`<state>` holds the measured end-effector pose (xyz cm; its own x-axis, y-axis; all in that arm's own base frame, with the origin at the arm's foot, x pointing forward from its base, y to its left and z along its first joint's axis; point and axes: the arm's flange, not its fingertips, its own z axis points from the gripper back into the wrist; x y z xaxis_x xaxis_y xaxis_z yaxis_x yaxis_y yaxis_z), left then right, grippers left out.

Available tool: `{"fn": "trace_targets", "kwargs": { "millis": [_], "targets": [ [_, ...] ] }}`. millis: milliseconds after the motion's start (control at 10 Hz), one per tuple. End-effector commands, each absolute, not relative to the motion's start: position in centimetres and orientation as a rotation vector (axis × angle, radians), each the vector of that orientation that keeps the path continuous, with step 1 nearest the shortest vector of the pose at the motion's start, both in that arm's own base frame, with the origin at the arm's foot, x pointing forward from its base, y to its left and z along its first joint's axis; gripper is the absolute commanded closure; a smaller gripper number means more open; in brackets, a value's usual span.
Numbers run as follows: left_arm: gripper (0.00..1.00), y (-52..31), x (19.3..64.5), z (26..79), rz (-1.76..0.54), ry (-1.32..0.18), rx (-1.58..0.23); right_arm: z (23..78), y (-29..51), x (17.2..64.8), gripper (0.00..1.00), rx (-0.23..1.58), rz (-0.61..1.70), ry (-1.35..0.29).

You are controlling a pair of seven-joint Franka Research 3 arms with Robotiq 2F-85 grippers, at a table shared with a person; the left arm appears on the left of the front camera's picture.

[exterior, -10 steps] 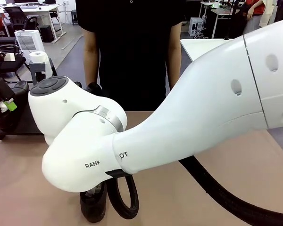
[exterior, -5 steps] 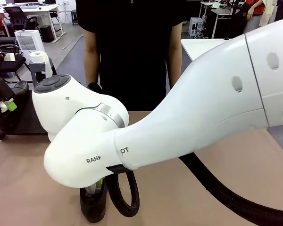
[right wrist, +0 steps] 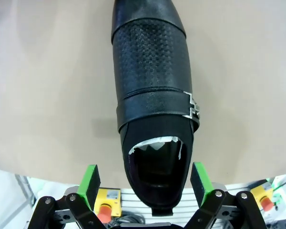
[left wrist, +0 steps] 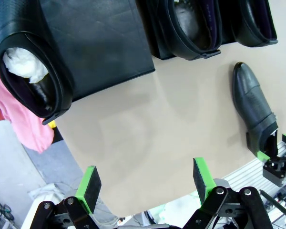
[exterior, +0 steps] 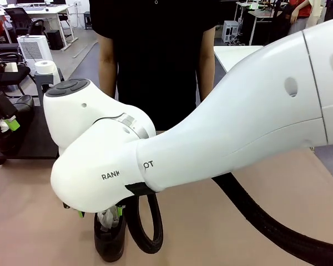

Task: Organize the shoes by placing them on the stand.
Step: Pick up one Shoe and place it in the middle of the table, then place the Shoe from the middle of the table onto the Shoes Stand.

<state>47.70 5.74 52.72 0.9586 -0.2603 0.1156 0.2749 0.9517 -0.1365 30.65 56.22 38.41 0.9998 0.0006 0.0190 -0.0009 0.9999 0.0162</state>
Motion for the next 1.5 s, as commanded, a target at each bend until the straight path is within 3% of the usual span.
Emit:
{"fn": "trace_targets", "kwargs": {
  "millis": [0,1000,1100,1400],
  "targets": [
    [0.0,5.7,47.4,52.7,-0.268,-0.11,-0.154,38.2,56.6,30.5,0.0,0.012,-0.014,-0.045],
    [0.0,5.7,47.4,52.7,-0.268,-0.11,-0.154,38.0,56.3,30.7,0.0,0.01,0.004,-0.018],
    [0.0,5.7,47.4,52.7,-0.268,-0.11,-0.154,41.0,54.4,29.6,0.0,-0.116,0.052,-0.168],
    [0.0,5.7,47.4,52.7,-0.268,-0.11,-0.154,48.0,44.1,31.2,0.0,-0.202,-0.054,-0.298]
  ]
}}
